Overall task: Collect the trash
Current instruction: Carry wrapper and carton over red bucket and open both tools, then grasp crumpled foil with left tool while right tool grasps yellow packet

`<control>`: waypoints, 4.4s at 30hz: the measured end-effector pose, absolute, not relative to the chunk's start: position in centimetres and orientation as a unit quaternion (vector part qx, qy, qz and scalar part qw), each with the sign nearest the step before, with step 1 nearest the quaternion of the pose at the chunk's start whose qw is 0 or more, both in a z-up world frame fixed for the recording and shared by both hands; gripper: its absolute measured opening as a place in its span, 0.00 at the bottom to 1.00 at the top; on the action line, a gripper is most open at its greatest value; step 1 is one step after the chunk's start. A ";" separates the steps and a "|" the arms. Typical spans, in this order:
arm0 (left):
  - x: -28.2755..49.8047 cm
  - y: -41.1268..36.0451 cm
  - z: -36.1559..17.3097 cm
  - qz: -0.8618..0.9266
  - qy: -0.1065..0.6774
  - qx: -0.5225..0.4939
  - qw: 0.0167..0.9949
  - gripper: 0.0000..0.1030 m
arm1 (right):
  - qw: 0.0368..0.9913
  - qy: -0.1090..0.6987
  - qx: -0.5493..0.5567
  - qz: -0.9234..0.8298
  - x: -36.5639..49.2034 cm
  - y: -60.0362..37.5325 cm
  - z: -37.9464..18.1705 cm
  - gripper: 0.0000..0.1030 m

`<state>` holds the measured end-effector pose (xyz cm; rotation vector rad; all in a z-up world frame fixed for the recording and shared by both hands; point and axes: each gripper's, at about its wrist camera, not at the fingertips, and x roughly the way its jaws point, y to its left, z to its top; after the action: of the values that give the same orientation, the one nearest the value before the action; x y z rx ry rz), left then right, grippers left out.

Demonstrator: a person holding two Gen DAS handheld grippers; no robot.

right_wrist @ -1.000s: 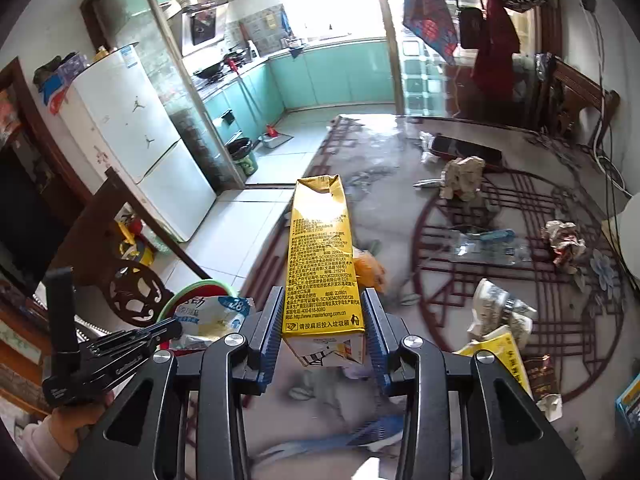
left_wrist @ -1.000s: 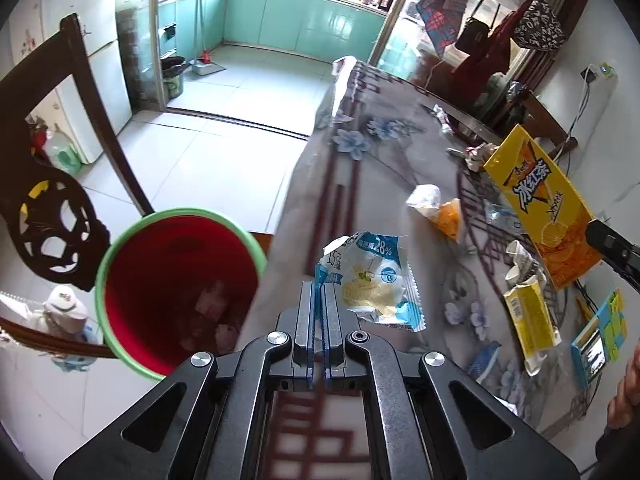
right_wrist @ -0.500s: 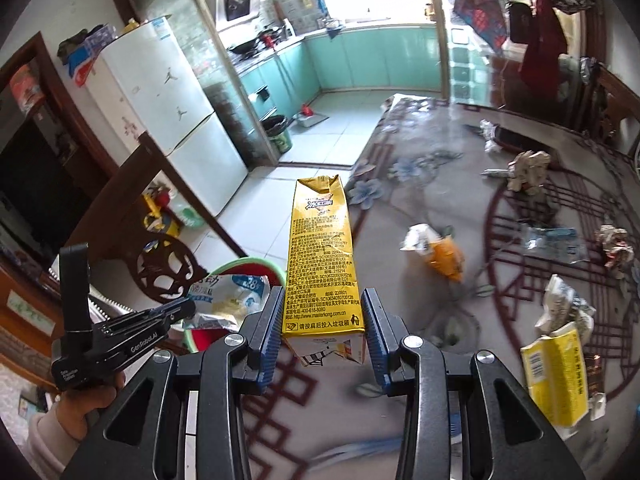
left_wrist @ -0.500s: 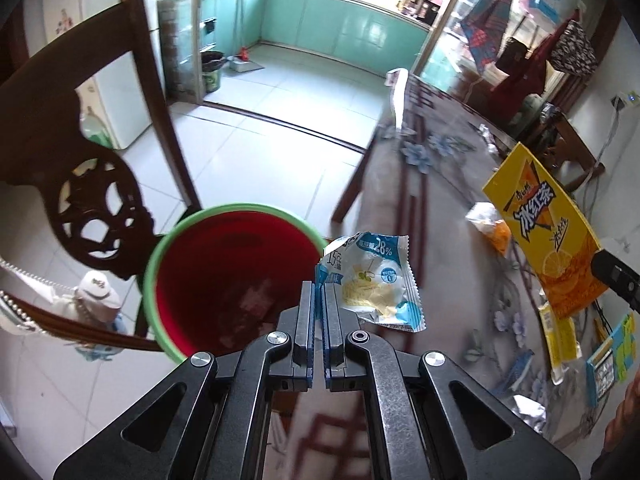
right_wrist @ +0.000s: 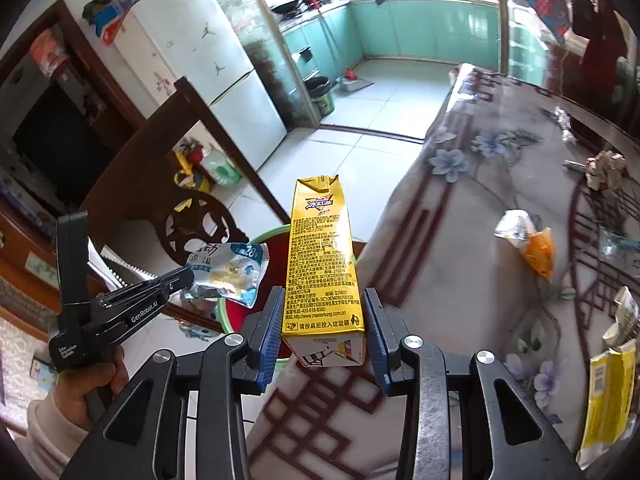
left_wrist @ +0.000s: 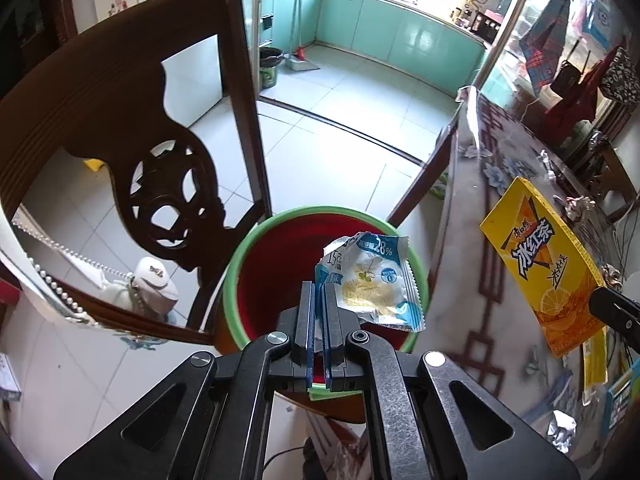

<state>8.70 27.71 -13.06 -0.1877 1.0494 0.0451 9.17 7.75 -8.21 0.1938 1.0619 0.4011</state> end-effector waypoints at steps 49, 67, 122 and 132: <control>5.7 14.0 -10.3 -0.108 0.469 -0.048 0.875 0.68 | 0.854 0.511 0.091 0.038 2.3 -14.1 -8.1 0.56; -1.4 -1.8 -11.3 -0.261 0.515 0.022 0.816 0.68 | 0.798 0.591 0.118 0.011 -1.4 -23.8 -16.8 0.57; 2.9 6.1 -13.7 -0.110 0.544 -0.044 0.831 0.44 | 0.817 0.549 0.173 0.040 1.3 -21.8 -13.5 0.14; 3.7 8.2 -13.6 -0.119 0.546 -0.047 0.828 0.45 | 0.816 0.547 0.186 0.033 1.8 -20.4 -13.7 0.20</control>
<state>3.72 8.18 -13.63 -0.0996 1.1581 -0.2521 1.82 -20.37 -13.65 0.3967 1.1655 0.0711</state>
